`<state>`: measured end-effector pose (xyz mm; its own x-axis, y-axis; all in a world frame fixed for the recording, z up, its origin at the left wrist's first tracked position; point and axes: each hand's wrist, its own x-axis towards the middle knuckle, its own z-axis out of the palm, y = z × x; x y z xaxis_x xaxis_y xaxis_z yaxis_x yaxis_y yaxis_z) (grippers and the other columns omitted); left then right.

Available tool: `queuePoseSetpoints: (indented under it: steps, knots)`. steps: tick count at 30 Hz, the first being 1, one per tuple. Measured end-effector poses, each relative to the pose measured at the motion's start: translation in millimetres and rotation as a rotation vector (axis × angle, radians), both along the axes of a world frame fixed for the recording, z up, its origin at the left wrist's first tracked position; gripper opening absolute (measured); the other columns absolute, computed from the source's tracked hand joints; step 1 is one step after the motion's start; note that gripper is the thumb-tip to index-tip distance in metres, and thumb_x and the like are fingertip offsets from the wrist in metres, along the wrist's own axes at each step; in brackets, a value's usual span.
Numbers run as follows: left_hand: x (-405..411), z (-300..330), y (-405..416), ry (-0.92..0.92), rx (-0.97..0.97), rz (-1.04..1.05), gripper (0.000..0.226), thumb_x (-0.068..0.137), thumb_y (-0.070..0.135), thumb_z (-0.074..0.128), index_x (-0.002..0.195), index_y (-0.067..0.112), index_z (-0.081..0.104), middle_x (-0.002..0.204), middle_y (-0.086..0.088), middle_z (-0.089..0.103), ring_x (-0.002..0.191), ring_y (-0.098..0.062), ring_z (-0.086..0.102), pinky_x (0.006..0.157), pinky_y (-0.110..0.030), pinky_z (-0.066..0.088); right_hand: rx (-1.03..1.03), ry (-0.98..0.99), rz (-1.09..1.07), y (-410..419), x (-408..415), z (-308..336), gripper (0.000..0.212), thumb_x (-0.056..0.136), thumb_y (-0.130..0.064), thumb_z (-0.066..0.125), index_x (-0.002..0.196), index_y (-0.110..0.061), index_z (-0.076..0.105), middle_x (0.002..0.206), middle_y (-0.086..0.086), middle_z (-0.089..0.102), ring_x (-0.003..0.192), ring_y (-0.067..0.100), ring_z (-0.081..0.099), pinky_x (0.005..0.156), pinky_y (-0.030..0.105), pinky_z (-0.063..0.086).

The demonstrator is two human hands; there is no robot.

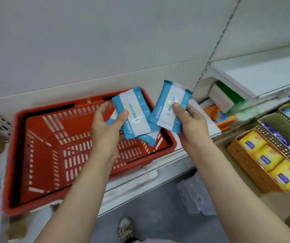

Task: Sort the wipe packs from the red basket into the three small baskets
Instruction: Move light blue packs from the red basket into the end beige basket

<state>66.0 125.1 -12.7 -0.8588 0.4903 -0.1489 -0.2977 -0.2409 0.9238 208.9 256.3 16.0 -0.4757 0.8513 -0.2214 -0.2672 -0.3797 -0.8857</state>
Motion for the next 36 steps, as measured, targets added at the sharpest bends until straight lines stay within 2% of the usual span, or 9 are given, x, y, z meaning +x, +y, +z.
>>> queuePoseSetpoints:
  steps: [3,6,11,16,19,23,25,32,36]
  knots:
    - [53,4,30,-0.046,0.016,-0.125,0.051,0.083,0.012,0.076,0.129,0.024,0.056,0.100,0.001,0.076,0.078,-0.016,0.074,0.054,-0.034,0.057,0.008,-0.016,-0.104,14,68,-1,0.047,0.088,-0.007,0.070,0.131,-0.008,0.050,0.093,0.005,0.077,0.085,0.024,0.074,0.071,0.038,0.060]
    - [123,3,61,-0.092,0.015,-0.279,0.052,0.084,0.011,0.074,0.132,0.018,0.055,0.108,-0.004,0.074,0.085,-0.019,0.074,0.067,-0.048,0.061,-0.002,0.003,-0.224,30,156,-6,0.073,0.085,-0.004,0.073,0.143,-0.030,0.037,0.102,0.005,0.076,0.094,0.031,0.073,0.082,0.054,0.057]
    - [269,-14,114,-0.143,0.012,-0.447,0.039,0.084,0.008,0.073,0.121,0.008,0.062,0.107,-0.010,0.075,0.088,-0.024,0.074,0.065,-0.042,0.061,-0.019,-0.056,-0.454,64,316,-10,0.041,0.084,-0.004,0.074,0.113,-0.022,0.052,0.100,0.009,0.074,0.075,0.019,0.073,0.050,0.027,0.055]
    - [409,-30,160,-0.188,-0.071,-0.582,0.031,0.084,0.008,0.072,0.114,0.008,0.065,0.102,-0.005,0.076,0.090,-0.021,0.074,0.066,-0.035,0.060,-0.034,-0.171,-0.581,97,472,-24,0.028,0.085,-0.007,0.074,0.080,-0.014,0.048,0.088,0.008,0.062,0.076,0.016,0.070,0.058,0.029,0.059]
    - [464,-38,183,-0.205,-0.129,-0.609,0.025,0.083,0.007,0.073,0.107,0.009,0.068,0.095,-0.003,0.077,0.084,-0.018,0.074,0.063,-0.033,0.061,-0.104,-0.081,-0.608,119,536,-31,0.021,0.087,0.000,0.069,0.095,-0.011,0.053,0.101,0.011,0.066,0.088,0.022,0.071,0.065,0.033,0.061]
    - [503,-44,226,-0.177,-0.192,-0.640,0.023,0.083,0.008,0.074,0.103,0.017,0.068,0.088,0.003,0.077,0.077,-0.012,0.074,0.055,-0.027,0.058,-0.222,0.049,-0.533,156,574,-43,0.025,0.088,0.007,0.057,0.110,-0.004,0.059,0.111,0.015,0.070,0.084,0.021,0.072,0.067,0.031,0.061]
    - [520,-52,258,-0.172,-0.222,-0.703,0.027,0.081,0.011,0.076,0.104,0.020,0.067,0.091,0.003,0.077,0.081,-0.012,0.074,0.067,-0.035,0.062,-0.256,0.061,-0.484,178,584,-52,0.025,0.087,0.005,0.057,0.111,0.000,0.061,0.112,0.017,0.070,0.083,0.021,0.071,0.070,0.028,0.059]
    - [585,-66,382,-0.327,-0.199,-0.853,0.022,0.080,0.009,0.075,0.100,0.015,0.069,0.091,0.000,0.077,0.082,-0.013,0.074,0.060,-0.024,0.058,-0.275,-0.120,-0.445,270,624,-66,0.036,0.087,-0.005,0.069,0.122,-0.002,0.059,0.106,0.011,0.073,0.083,0.018,0.072,0.075,0.030,0.060]
    - [602,-72,439,-0.502,-0.148,-0.787,0.027,0.084,0.004,0.070,0.110,0.008,0.067,0.103,-0.007,0.076,0.094,-0.020,0.073,0.074,-0.036,0.061,-0.289,-0.176,-0.360,330,628,-72,0.040,0.083,-0.003,0.072,0.121,0.002,0.058,0.111,0.013,0.073,0.090,0.022,0.072,0.076,0.031,0.059]
